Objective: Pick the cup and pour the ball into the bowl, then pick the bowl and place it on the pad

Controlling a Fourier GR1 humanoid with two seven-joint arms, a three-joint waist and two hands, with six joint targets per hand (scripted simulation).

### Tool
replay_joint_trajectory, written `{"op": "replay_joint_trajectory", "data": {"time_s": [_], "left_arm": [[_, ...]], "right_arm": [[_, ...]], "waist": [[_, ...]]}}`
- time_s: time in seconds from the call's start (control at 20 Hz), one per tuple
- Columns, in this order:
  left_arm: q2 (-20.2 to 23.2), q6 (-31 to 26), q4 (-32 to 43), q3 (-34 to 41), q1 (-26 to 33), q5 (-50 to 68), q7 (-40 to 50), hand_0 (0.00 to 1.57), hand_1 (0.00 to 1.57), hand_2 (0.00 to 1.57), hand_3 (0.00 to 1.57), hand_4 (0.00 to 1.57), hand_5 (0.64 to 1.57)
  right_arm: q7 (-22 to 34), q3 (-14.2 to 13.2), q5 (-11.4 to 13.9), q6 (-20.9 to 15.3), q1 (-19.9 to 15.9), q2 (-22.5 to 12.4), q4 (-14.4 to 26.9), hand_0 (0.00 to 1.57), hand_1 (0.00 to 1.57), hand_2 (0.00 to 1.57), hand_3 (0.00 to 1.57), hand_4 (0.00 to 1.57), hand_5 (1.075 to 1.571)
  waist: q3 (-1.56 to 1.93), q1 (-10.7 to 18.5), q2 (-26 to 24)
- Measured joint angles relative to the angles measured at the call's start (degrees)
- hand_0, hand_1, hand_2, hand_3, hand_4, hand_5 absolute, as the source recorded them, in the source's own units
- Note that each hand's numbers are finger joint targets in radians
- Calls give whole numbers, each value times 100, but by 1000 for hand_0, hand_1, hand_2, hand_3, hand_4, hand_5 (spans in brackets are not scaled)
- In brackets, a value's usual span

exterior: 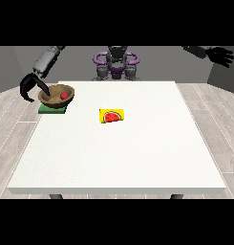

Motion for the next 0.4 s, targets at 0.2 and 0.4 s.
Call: {"op": "replay_joint_trajectory", "data": {"time_s": [0.2, 0.4], "left_arm": [[-488, 242, -564, -465, 28, -127, 387, 0, 0, 0, 0, 902, 1559], [-996, 581, -871, -927, 117, -323, 879, 0, 0, 0, 0, 902, 1559]], "right_arm": [[224, 54, 56, 64, -148, -97, 206, 0, 0, 0, 0, 0, 1354], [616, 217, 113, 284, -343, -122, 150, 0, 0, 0, 0, 476, 1434]], "waist": [[6, 46, -377], [2, -4, -1116]]}}
